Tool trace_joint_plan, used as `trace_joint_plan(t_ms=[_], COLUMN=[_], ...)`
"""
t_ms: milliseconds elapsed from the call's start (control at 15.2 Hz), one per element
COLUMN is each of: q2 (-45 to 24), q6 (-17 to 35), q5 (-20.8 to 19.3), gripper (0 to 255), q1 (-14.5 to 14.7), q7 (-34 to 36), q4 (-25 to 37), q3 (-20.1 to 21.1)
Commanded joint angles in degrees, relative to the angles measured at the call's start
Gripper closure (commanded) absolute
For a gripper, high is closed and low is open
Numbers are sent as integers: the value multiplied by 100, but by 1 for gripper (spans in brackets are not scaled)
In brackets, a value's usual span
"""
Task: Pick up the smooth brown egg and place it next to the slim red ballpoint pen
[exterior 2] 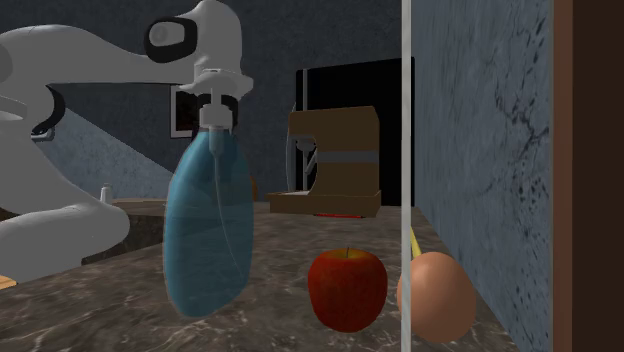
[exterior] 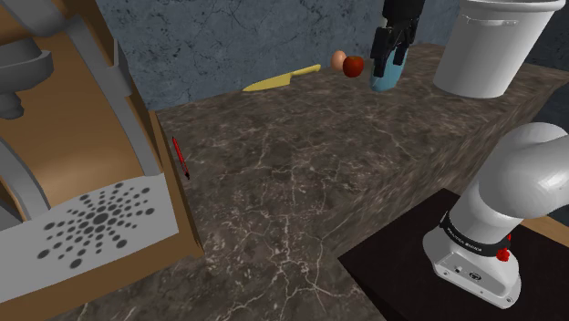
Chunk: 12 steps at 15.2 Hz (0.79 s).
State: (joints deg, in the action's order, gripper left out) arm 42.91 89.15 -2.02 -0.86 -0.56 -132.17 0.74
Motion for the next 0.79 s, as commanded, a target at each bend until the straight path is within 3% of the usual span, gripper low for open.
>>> trace_joint_plan(t_ms=[0,726], q2=[0,-1969], q6=[0,888], q5=[0,241], gripper=[0,0], q1=[0,-192], q7=[0,-1069], q4=[0,1244], q3=[0,-1185])
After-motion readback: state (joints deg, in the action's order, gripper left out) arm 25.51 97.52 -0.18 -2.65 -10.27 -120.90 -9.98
